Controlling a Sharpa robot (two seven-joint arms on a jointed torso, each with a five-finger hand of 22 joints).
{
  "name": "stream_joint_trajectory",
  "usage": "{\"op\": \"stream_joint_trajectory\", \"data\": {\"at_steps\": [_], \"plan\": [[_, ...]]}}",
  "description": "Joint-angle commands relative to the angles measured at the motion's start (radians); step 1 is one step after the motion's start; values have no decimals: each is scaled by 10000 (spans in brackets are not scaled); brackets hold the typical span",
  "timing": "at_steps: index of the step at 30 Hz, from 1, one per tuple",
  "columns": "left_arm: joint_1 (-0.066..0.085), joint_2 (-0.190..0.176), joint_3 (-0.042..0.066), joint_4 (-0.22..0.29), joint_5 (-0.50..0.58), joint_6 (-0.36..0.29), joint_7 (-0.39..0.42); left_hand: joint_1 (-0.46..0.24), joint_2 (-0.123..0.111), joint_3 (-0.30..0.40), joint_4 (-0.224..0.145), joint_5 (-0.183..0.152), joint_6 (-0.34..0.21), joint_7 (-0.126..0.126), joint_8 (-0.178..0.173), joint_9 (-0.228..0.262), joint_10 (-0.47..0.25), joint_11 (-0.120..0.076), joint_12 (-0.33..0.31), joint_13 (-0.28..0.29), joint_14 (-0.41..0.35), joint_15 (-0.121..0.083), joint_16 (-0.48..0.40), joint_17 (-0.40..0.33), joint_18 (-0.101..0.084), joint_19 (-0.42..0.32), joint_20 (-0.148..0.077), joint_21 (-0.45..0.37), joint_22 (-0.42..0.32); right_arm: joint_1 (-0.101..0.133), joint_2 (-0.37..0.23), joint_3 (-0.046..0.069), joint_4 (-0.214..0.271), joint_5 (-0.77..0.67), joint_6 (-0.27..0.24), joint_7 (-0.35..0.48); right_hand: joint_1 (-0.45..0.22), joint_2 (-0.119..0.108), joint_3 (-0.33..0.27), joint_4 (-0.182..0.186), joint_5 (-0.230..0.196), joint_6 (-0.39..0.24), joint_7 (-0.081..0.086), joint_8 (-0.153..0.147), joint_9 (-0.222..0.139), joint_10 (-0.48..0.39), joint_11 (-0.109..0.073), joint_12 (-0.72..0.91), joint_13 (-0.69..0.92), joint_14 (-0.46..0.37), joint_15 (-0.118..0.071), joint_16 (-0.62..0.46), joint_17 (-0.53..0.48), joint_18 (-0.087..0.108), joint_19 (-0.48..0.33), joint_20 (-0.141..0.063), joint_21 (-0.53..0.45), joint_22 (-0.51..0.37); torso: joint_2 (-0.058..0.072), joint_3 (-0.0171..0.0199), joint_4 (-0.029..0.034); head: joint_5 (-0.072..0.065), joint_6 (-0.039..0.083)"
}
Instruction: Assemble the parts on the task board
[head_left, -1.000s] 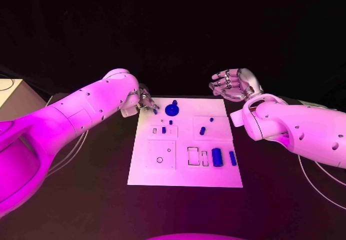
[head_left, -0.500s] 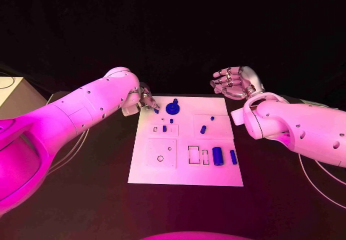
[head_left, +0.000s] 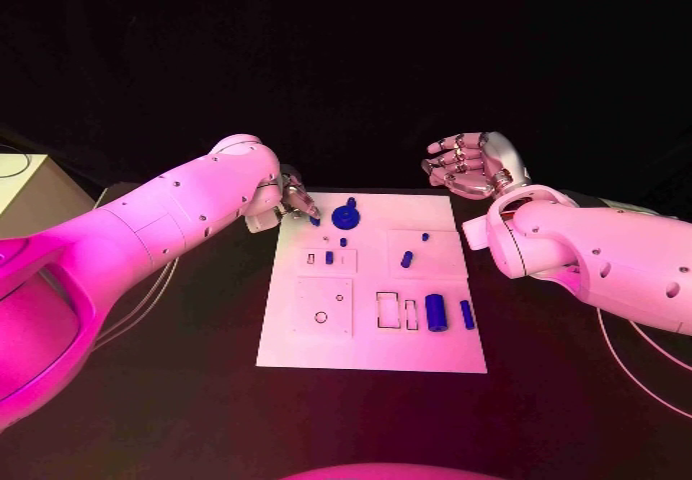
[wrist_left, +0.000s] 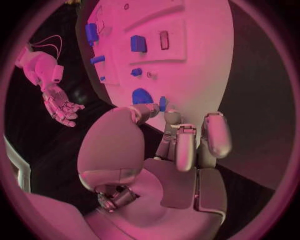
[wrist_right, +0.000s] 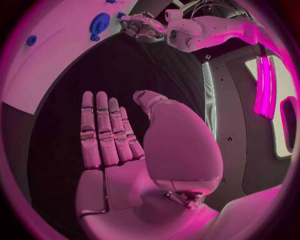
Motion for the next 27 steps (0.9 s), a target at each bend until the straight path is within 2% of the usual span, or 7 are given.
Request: {"op": "stream_joint_trajectory", "data": {"at_steps": [1,5,6,10,14,20,27], "plan": [[10,-63,1,140,308,-375,67,-154,-10,1603,-1682,285,158,-55,25,904,151,-34,92,117,699,-62,70,1700,-121,141,-5,108,138,0,11,4,-1,13,-23,188,-30,27,17,-18,36,32,172,28,-10,31,-14,36,-8,82,-7,-32,-13,133,-31,-30,18,-16,-16,-1,8,18,27],[10,-254,-1,427,406,-486,61,-253,-65,1646,-1781,590,266,-87,17,920,281,-68,149,225,736,-94,105,1776,-144,220,-31,182,255,-3,-3,3,-9,22,-22,188,-30,27,17,-18,36,32,172,28,-10,31,-14,36,-8,82,-7,-32,-13,133,-31,-30,18,-16,-26,0,25,44,50],[10,-326,-2,539,429,-525,60,-301,-95,1659,-1823,770,323,-104,11,925,350,-86,179,283,757,-112,125,1821,-154,254,-45,214,306,-4,-10,3,-11,26,-21,188,-34,27,18,-16,47,32,173,28,-11,31,-13,37,-11,82,-7,-36,-14,133,-31,-30,18,-21,-36,0,33,44,58],[10,-688,-21,1111,470,-666,51,-409,-148,1666,-1888,1118,447,-153,2,940,539,-133,266,447,810,-158,179,1941,-200,404,-86,336,522,-12,-44,3,-11,36,-26,188,-51,30,23,-8,81,31,175,28,-14,29,-10,38,-21,82,-4,-47,-16,131,-30,-30,17,-37,-95,10,96,45,58],[9,-1126,-61,1809,497,-838,41,-440,-161,1671,-1905,1210,485,-171,1,945,584,-151,274,467,820,-174,186,1958,-218,459,-101,381,602,-23,-57,2,-14,40,-64,199,-59,33,27,-3,99,29,177,27,-15,26,-10,38,-26,82,-3,-54,-17,131,-31,-29,17,-45,-130,13,126,69,59],[2,-1772,-249,2883,591,-1196,42,-455,-166,1677,-1918,1255,515,-186,0,948,635,-165,297,511,830,-187,195,1979,-237,518,-111,426,686,-47,-77,1,-46,44,-89,208,-59,28,32,-7,124,21,178,23,-19,17,-7,35,-36,76,-1,-66,-19,129,-33,-28,15,-59,-186,26,166,56,39],[-60,-2265,-453,3755,763,-1606,58,-463,-173,1685,-1932,1275,542,-199,0,950,675,-178,313,540,833,-198,196,1982,-255,572,-119,469,766,-71,-118,0,-72,58,-91,202,-59,28,32,-7,124,21,178,23,-19,17,-7,35,-36,76,-1,-66,-19,129,-33,-28,15,-59,-234,16,207,54,4]]}}
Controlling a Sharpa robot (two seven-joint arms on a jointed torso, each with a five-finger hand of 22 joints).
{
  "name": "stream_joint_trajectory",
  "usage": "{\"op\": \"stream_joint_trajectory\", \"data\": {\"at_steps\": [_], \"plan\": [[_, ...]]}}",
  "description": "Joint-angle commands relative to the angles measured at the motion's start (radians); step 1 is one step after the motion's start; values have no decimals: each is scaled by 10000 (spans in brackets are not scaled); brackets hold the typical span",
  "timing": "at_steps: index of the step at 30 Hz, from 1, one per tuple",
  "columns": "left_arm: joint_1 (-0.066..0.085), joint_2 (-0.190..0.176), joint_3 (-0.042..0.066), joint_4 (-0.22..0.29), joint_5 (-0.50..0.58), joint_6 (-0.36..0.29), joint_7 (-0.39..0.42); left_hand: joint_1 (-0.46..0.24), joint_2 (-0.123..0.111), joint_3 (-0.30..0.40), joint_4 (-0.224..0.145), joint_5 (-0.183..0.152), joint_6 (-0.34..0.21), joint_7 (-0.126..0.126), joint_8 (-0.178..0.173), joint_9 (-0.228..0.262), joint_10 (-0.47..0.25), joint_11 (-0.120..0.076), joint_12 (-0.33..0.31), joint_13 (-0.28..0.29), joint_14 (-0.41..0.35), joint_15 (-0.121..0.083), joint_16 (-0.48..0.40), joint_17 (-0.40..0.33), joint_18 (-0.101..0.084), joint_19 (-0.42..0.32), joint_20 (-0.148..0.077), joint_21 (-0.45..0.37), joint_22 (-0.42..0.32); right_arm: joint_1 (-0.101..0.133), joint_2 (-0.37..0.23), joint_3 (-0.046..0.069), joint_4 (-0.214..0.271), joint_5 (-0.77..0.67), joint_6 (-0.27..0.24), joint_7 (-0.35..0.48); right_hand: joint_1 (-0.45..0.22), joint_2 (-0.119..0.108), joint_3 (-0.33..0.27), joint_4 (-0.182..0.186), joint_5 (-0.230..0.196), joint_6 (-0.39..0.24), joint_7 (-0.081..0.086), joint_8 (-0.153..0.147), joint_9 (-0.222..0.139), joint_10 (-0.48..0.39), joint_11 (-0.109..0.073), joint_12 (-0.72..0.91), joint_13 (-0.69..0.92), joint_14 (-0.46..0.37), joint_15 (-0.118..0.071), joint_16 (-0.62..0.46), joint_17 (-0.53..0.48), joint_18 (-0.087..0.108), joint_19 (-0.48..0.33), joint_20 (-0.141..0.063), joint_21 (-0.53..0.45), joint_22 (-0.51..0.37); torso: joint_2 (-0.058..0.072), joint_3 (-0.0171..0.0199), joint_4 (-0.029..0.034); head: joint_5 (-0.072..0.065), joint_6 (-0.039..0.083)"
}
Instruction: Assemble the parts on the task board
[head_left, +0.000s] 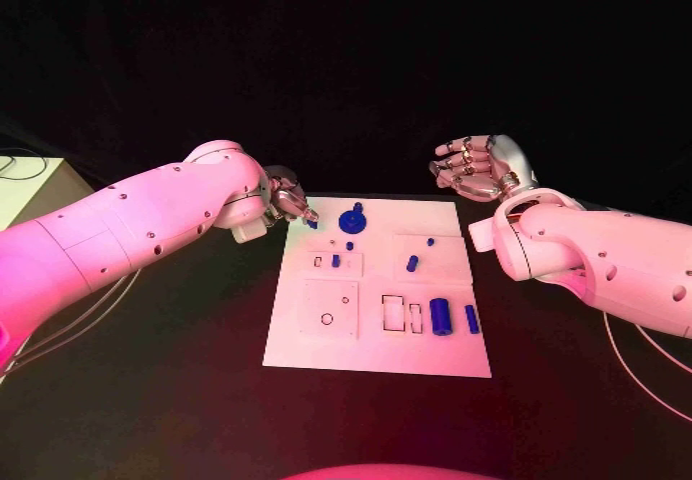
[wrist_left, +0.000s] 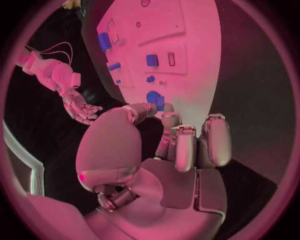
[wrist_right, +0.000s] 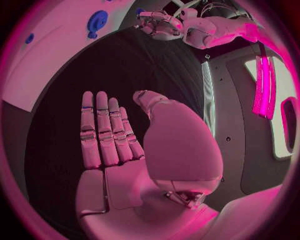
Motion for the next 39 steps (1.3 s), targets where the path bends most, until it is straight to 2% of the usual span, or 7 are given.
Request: {"op": "stream_joint_trajectory", "data": {"at_steps": [1,7,14,20,27,39], "plan": [[-45,-112,-58,310,261,-536,60,1,95,1774,-1827,53,112,-50,12,426,109,-1,37,13,836,-60,51,1985,-100,106,5,49,31,-15,-11,2,-1,-6,-13,149,-59,28,33,-8,32,20,178,23,-10,17,-7,35,-12,76,0,-66,-11,129,-34,-28,15,-9,-43,-7,47,-5,-36],[-197,-226,-235,695,295,-658,65,-1,94,1775,-1829,55,117,-53,12,426,118,-3,41,21,833,-62,46,1974,-108,128,3,67,65,-28,-15,2,6,-3,2,145,-59,28,34,-9,35,20,178,23,-10,15,-6,35,-13,75,0,-68,-12,129,-34,-28,15,-11,-18,-10,37,30,-30],[-331,-212,-331,840,276,-542,55,-4,91,1777,-1833,59,125,-56,11,426,121,-7,37,13,834,-65,46,1975,-107,125,0,64,59,-40,-13,2,13,-3,13,135,-58,22,42,-17,59,12,181,20,-14,3,-2,31,-26,70,3,-84,-15,128,-38,-26,13,-29,-4,11,-5,48,-38],[-403,-180,-453,887,215,-397,41,-7,89,1781,-1837,61,131,-59,8,425,123,-10,30,3,840,-68,53,1991,-104,120,-3,60,48,-45,-26,2,22,-3,6,136,-58,22,42,-17,59,12,181,20,-14,3,-2,31,-26,70,3,-84,-15,128,-38,-26,13,-29,-6,5,16,24,-76],[-540,-174,-504,933,105,-282,33,-7,89,1781,-1837,61,131,-59,8,425,123,-10,30,3,840,-68,53,1991,-104,120,-3,60,48,-47,-37,3,36,-3,0,140,-58,22,42,-17,59,12,181,20,-14,3,-2,31,-26,70,3,-84,-15,128,-38,-26,13,-29,-10,0,18,13,-118],[-631,-151,-542,968,-148,-205,34,-10,88,1789,-1842,64,137,-62,3,424,125,-14,21,-7,838,-72,50,1983,-103,119,-8,60,46,-51,-43,3,36,-3,2,139,-58,22,42,-17,59,12,181,20,-14,3,-2,31,-26,70,3,-84,-15,128,-38,-26,13,-29,-11,-6,18,8,-156]]}}
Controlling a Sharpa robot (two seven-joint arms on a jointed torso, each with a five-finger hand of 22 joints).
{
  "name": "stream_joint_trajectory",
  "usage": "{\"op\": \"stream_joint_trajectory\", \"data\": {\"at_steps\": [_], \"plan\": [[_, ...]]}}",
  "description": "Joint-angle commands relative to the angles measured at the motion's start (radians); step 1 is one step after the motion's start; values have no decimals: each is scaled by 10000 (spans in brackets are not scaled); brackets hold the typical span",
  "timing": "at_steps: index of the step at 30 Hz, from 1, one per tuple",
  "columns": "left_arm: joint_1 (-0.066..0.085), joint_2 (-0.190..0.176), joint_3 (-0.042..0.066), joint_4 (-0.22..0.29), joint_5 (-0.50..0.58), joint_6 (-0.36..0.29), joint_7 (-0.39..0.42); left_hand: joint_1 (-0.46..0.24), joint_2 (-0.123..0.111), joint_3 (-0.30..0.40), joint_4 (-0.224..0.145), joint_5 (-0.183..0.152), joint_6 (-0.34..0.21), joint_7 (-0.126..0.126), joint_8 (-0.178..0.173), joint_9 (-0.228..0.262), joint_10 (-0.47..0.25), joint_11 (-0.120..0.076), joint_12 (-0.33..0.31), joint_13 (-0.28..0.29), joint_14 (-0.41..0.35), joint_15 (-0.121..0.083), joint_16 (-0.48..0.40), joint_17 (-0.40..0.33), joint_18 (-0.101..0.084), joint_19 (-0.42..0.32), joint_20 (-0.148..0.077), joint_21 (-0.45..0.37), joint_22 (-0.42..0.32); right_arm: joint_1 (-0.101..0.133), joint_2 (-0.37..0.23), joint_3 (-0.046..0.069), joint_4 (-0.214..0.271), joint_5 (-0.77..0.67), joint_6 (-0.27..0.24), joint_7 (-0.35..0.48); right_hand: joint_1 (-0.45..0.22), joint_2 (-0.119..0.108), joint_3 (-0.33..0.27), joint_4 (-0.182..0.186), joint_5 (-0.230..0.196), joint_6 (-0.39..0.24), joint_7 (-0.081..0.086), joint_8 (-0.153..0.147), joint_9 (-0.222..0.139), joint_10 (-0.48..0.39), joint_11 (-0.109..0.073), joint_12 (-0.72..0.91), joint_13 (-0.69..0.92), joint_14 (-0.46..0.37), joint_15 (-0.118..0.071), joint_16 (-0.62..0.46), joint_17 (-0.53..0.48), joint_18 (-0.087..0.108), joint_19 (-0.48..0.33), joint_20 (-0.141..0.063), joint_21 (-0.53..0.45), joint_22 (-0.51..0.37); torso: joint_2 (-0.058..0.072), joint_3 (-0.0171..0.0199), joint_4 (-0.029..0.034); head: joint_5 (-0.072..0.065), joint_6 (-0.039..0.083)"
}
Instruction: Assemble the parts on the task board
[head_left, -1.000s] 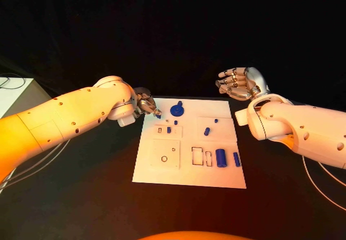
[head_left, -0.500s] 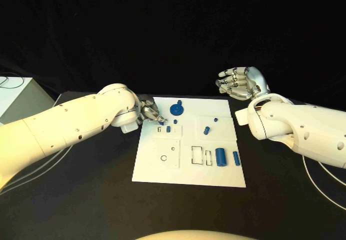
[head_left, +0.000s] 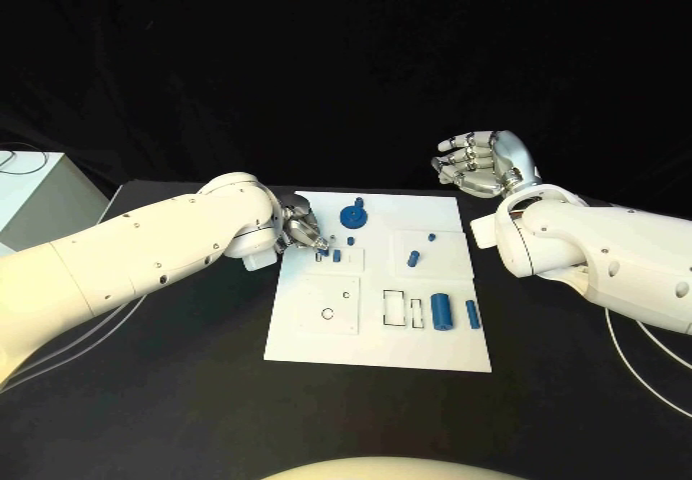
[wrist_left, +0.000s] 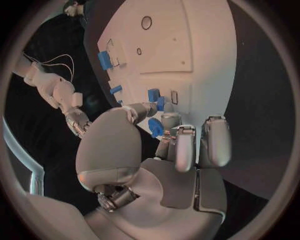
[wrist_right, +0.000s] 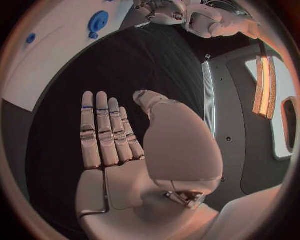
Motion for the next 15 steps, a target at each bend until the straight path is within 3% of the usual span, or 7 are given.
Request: {"op": "stream_joint_trajectory", "data": {"at_steps": [1,15], "plan": [[-20,29,-3,31,-210,159,38,-5,94,1789,-1842,30,103,-28,30,367,43,-33,12,-9,838,-74,50,1983,-106,47,-7,60,-8,-6,-4,3,17,-28,14,137,-58,22,42,-17,60,12,181,20,-15,3,-2,31,-12,69,3,-29,-8,128,-38,-26,13,-12,0,-5,7,-7,-11],[-60,51,-29,-72,-295,259,31,-7,91,1797,-1851,32,111,-33,24,366,44,-37,1,-22,839,-79,50,1983,-107,51,-12,63,-3,-11,-9,3,26,-29,17,139,-58,17,56,-29,86,11,184,20,-20,-1,0,34,-30,71,6,-51,-12,128,-39,-24,13,-42,-2,4,0,-2,-64]]}}
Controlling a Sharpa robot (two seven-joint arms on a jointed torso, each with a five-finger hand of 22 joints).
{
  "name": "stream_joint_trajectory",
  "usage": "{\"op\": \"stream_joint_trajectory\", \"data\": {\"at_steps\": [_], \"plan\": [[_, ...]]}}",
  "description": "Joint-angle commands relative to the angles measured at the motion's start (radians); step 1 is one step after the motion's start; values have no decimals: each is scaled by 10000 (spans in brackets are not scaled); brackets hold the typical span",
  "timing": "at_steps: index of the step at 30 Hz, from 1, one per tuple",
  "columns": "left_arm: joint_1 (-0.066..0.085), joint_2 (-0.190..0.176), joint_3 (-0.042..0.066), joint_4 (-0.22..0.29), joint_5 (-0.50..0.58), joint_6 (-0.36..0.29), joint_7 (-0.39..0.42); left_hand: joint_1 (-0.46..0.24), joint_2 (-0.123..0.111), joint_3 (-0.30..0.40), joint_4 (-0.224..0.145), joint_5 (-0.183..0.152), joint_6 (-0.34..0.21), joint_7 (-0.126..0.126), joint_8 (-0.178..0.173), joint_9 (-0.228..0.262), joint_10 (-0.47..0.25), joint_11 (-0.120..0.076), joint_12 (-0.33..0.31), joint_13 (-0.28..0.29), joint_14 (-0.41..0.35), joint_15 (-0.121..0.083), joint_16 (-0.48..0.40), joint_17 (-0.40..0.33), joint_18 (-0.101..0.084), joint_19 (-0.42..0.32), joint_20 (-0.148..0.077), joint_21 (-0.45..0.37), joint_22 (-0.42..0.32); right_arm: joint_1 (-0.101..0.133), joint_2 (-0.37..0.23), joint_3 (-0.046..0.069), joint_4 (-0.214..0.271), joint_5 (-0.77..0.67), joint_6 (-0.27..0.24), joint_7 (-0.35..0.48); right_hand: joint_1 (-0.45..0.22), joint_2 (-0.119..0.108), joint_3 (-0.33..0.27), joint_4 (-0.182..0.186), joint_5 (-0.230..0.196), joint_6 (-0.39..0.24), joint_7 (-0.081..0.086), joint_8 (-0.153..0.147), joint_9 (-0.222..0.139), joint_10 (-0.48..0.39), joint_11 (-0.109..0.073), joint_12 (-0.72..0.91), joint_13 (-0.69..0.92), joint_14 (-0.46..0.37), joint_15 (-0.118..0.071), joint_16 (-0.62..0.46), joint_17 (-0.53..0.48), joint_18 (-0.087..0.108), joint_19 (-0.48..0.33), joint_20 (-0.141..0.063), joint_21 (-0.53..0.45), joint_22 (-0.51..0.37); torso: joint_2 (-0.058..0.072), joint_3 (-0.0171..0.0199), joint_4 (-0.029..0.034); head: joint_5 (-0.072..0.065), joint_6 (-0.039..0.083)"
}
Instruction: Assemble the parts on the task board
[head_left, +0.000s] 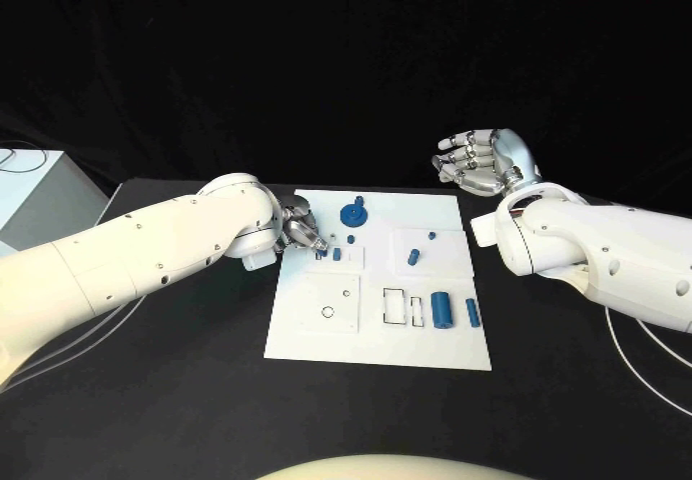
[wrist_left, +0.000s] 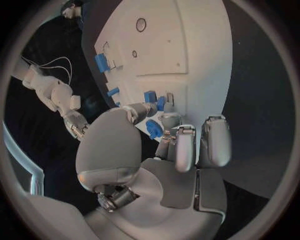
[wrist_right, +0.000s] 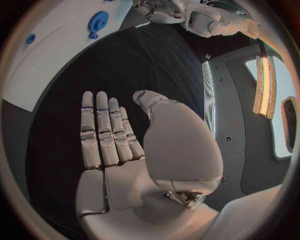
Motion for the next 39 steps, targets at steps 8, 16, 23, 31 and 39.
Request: {"op": "stream_joint_trajectory", "data": {"at_steps": [8,16,23,31,39], "plan": [[-20,-10,-19,-9,-82,312,27,-14,84,1797,-1851,34,111,-32,25,364,45,-39,1,-8,839,-80,50,1983,-107,51,-12,63,-2,-7,-16,3,23,-32,17,135,-58,17,56,-29,25,11,184,20,-9,-1,0,34,-7,71,5,-51,-13,128,-39,-24,13,-8,-1,12,-1,-6,-39],[-34,-93,-22,51,-86,403,26,-14,84,1797,-1851,34,111,-32,25,364,45,-39,1,-8,839,-80,50,1983,-107,51,-12,63,-2,-7,-26,3,26,-32,19,132,-58,17,56,-29,25,11,184,20,-9,-1,0,34,-7,71,5,-51,-13,128,-39,-24,13,-8,1,8,-3,-5,-54],[-49,-135,-20,67,-104,432,26,-26,85,1813,-1863,37,130,-39,11,361,75,-46,5,15,841,-89,50,1985,-108,55,-23,67,2,-7,-28,3,42,-32,20,133,-58,17,56,-29,25,11,184,20,-9,-1,0,34,-7,71,5,-51,-13,128,-39,-24,13,-8,4,7,-11,-15,-59],[-52,-152,-16,70,-114,477,26,-26,85,1813,-1863,37,130,-39,11,361,75,-46,5,15,841,-89,50,1985,-108,55,-23,67,2,-8,-36,3,47,-32,17,140,-58,17,56,-29,25,11,184,20,-9,-1,0,34,-7,71,5,-51,-13,128,-39,-24,13,-8,2,6,1,-19,-76],[-52,-148,-14,31,-165,423,27,-33,82,1819,-1869,37,137,-42,5,360,77,-49,-5,3,841,-92,49,1983,-105,47,-27,61,-10,-8,-36,3,51,-32,11,149,-68,13,70,-38,42,11,186,23,-15,-1,2,41,-31,80,7,-76,-15,128,-36,-22,16,-48,-4,7,-1,-17,-81]]}}
